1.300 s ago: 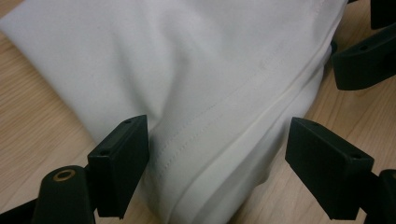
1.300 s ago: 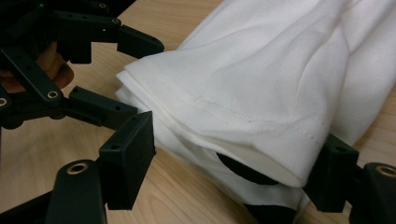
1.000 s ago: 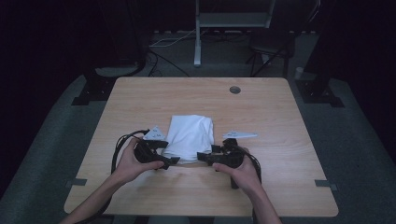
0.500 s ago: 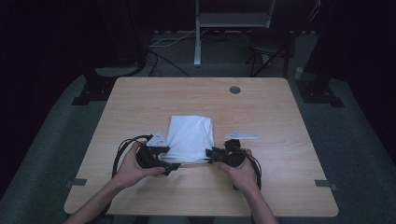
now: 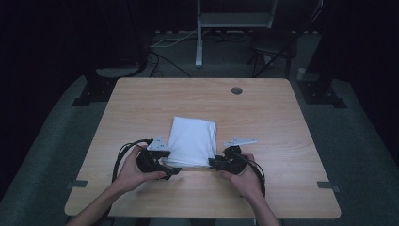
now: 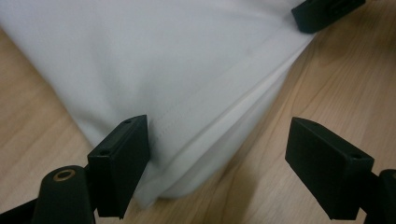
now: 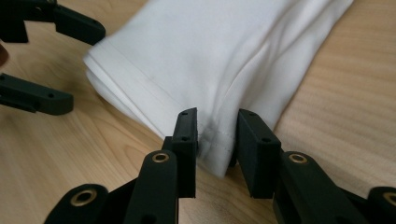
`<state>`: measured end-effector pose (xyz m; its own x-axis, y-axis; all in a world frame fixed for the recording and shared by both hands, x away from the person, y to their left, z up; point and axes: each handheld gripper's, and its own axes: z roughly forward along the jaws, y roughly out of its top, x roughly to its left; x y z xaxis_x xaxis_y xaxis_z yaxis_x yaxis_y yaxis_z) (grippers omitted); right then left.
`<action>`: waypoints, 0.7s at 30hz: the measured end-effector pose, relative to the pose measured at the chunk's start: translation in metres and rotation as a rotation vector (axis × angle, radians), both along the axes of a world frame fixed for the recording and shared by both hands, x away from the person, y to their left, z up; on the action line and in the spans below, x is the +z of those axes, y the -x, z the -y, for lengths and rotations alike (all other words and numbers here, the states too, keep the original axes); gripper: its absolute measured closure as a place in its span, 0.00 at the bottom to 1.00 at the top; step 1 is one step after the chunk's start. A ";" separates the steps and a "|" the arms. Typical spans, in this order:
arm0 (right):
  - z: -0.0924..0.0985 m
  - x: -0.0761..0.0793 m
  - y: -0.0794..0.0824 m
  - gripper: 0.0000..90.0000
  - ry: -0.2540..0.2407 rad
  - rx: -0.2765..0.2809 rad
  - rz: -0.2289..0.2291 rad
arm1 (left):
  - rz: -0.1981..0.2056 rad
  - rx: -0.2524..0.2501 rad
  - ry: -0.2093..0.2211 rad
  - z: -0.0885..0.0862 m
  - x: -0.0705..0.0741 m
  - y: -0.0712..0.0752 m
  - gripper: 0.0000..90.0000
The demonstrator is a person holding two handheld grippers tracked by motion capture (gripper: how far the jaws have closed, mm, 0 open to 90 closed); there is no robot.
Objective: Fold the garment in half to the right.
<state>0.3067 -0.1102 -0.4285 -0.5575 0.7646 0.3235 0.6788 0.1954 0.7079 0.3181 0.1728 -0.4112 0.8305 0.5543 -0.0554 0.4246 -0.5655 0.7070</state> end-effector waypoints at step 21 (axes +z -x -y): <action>-0.013 -0.009 -0.003 0.69 -0.020 0.017 0.025 | -0.006 -0.079 0.056 0.010 -0.016 0.007 0.24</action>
